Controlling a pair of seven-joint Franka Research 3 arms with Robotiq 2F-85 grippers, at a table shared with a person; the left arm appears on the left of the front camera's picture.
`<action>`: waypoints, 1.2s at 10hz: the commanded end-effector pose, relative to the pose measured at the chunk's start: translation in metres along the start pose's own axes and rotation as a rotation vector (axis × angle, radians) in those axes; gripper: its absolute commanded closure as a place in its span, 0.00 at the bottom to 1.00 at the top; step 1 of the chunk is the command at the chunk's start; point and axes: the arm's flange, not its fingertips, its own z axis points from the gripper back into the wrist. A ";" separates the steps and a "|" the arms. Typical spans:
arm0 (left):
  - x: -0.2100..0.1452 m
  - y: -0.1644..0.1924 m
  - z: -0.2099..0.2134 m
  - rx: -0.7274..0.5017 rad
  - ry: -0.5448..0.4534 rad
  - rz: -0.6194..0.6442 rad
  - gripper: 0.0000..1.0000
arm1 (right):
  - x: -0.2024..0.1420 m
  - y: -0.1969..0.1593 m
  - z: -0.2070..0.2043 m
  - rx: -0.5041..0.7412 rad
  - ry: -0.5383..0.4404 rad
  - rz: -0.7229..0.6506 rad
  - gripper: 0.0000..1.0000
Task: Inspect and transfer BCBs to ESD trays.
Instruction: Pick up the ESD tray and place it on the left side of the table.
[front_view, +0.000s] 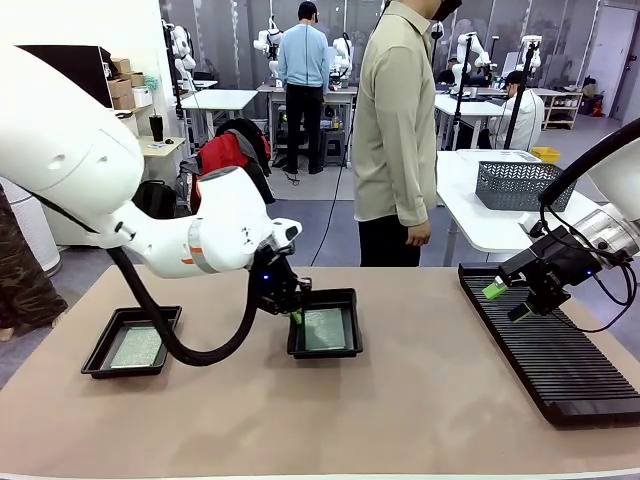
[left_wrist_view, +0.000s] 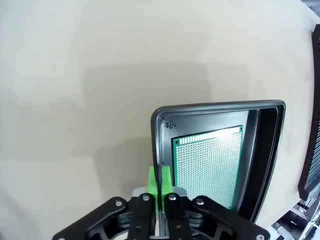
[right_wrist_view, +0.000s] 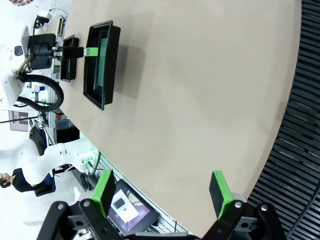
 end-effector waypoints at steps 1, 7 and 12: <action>-0.014 0.036 0.015 -0.011 -0.002 0.006 1.00 | -0.001 0.001 0.001 0.002 -0.002 -0.001 0.00; -0.025 0.122 0.054 0.019 0.012 0.010 1.00 | -0.001 0.001 0.001 0.002 -0.002 -0.001 0.00; -0.020 0.162 0.059 0.045 0.026 0.020 1.00 | -0.001 0.001 0.001 0.002 -0.002 -0.001 0.00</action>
